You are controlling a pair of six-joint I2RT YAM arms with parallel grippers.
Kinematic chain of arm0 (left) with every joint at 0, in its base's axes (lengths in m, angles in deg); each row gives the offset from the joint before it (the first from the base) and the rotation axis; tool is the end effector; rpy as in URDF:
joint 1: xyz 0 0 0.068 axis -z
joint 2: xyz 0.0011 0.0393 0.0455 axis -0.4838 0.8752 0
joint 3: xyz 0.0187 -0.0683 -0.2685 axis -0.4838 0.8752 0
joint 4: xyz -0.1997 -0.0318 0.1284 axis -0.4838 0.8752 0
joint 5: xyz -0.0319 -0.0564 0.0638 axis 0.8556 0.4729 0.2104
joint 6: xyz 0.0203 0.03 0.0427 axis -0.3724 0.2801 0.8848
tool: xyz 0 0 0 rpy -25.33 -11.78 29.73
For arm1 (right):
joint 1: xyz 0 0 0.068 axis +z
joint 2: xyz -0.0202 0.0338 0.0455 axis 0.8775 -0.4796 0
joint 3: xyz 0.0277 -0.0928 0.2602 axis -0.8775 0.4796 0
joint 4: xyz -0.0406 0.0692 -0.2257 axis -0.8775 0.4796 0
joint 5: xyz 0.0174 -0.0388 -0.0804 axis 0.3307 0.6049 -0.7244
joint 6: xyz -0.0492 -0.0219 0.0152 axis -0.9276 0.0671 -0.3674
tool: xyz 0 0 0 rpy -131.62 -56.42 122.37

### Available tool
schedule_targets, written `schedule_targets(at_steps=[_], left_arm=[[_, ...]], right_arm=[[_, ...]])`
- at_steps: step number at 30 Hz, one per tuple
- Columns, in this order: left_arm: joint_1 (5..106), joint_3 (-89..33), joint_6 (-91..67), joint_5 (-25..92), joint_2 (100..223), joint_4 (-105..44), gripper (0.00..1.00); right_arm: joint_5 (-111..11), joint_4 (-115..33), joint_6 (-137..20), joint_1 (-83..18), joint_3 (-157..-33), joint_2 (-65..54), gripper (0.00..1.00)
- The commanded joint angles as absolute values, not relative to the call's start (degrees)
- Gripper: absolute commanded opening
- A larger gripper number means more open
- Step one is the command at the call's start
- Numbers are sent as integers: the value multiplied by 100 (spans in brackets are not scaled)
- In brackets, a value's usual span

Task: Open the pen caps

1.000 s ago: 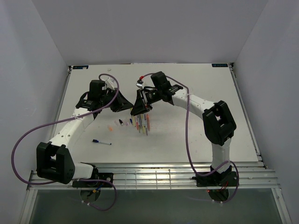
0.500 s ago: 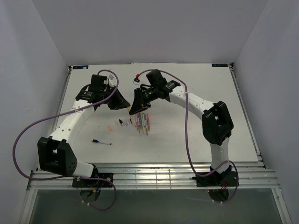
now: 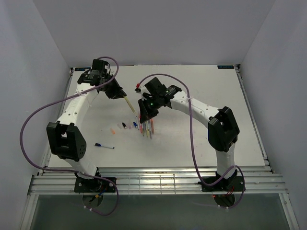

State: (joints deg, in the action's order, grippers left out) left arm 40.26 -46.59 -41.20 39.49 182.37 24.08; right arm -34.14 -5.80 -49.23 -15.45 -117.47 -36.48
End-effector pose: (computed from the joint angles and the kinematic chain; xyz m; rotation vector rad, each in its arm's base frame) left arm 0.3247 -0.0749 0.3275 -0.5747 2.6089 -0.6387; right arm 0.2812 0.3125 0.2853 -0.8574 2.4424 0.9515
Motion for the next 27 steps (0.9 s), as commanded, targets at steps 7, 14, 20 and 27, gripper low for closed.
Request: schedule_targets(at_steps=[7,14,20,27], left_arm=[[3860,-4071,-3972,4204,17425,1219,0],[3869,-3624,-4076,4748,17321,1422,0],[3869,-3026,-4208,5109,17022,1396,0],[3869,-2937,-4357,5224,16907,1281,0]], right_arm=[[-1673,-673,-4820,-1545,-11755,-3568,11],[-1904,-681,-4758,-1985,-12211,-3778,45],[-1527,-813,-4644,-2152,-12783,-4235,46],[-1069,-1305,-4266,-2100,-12890,-4473,43]])
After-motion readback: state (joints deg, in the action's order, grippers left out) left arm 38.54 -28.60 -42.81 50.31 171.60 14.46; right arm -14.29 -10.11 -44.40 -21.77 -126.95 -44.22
